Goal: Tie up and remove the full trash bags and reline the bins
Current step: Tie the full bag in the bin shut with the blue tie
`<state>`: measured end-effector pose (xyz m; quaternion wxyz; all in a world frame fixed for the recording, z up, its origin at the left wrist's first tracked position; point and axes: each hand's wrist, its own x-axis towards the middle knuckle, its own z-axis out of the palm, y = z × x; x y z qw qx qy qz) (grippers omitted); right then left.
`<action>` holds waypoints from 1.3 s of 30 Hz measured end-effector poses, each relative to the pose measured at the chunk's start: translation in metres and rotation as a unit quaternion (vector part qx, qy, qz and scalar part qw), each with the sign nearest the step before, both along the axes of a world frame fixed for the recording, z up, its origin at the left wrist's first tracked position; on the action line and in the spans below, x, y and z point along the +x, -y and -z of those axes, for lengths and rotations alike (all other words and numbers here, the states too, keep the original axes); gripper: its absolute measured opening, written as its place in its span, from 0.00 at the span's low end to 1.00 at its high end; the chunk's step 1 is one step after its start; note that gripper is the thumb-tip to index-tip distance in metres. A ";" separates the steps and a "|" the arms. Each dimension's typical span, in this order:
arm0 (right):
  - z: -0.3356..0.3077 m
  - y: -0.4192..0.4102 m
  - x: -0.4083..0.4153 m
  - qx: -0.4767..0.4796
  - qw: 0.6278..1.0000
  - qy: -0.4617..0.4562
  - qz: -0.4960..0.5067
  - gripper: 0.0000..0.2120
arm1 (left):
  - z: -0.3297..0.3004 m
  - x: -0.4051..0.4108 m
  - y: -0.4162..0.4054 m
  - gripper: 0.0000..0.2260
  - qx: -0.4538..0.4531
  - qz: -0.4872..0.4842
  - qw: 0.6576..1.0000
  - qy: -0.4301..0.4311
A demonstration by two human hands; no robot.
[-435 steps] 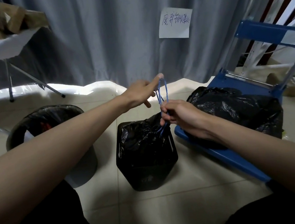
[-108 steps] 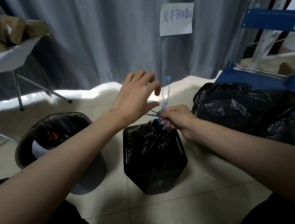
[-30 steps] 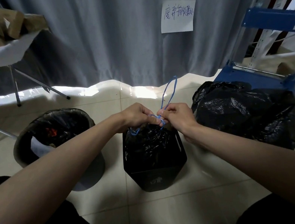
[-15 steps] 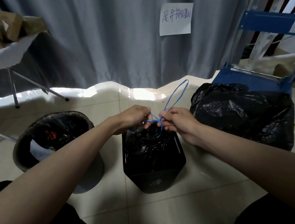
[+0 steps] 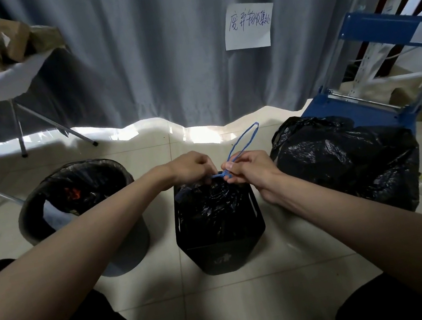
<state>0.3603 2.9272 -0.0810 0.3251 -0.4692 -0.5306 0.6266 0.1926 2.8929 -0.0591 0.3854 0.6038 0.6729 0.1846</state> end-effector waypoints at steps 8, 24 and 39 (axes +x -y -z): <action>0.005 -0.001 -0.005 0.045 0.999 0.014 0.007 0.04 | 0.004 0.011 0.004 0.10 -0.049 0.022 0.992 0.112; 0.010 -0.012 0.001 0.054 0.991 0.119 0.036 0.11 | 0.005 0.022 -0.003 0.07 0.146 0.012 0.987 -0.068; 0.008 -0.013 -0.001 -0.054 0.993 0.090 0.045 0.05 | 0.003 0.035 0.008 0.07 0.232 0.021 0.946 -0.227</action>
